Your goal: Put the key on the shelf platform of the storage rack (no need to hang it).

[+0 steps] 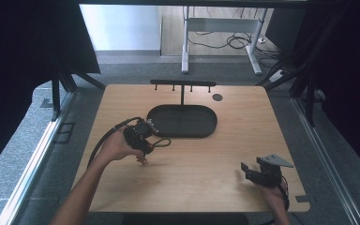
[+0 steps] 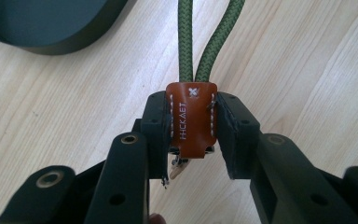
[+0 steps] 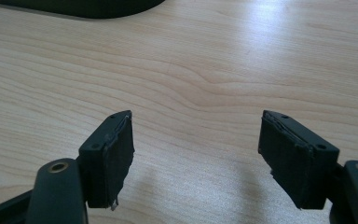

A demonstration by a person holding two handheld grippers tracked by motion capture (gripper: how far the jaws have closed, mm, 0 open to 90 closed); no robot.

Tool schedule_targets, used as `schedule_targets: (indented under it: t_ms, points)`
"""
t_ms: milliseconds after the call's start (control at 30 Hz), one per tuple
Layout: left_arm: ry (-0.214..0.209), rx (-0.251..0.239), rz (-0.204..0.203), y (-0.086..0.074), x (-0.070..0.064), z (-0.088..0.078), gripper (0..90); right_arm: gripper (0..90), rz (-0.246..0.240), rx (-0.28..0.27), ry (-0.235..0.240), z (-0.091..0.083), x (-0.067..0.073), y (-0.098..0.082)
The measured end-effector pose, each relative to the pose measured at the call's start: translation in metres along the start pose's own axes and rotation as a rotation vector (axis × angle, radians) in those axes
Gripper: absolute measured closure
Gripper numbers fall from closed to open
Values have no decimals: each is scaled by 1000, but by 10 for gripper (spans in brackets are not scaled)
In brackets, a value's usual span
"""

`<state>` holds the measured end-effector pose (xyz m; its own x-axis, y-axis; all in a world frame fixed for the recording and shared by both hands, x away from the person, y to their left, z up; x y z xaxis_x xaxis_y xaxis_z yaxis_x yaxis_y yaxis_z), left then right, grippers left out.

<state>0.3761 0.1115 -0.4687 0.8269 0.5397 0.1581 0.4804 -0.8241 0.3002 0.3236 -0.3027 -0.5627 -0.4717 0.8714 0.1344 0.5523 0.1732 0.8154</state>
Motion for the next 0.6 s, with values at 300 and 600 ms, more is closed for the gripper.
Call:
schedule_targets:
  t_ms: [300, 600]
  points:
    - [10, 1, 12, 13, 5, -6, 664, 272, 3, 2, -2, 0, 0, 0]
    - [9, 3, 23, 24, 4, -5, 664, 272, 9, 3, -2, 0, -1, -1]
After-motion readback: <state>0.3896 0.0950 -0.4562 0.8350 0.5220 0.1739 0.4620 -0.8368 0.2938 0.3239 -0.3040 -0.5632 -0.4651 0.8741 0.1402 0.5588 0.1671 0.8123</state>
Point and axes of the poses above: each handheld gripper's, and its own axes: z roughly forward along the jaws, y roughly out of its top, x roughly to its left, the point moved 5 cm from there along z, roughly forward along the jaws, and after that the axes turned 9 degrees about y, right-handed, at the moved point
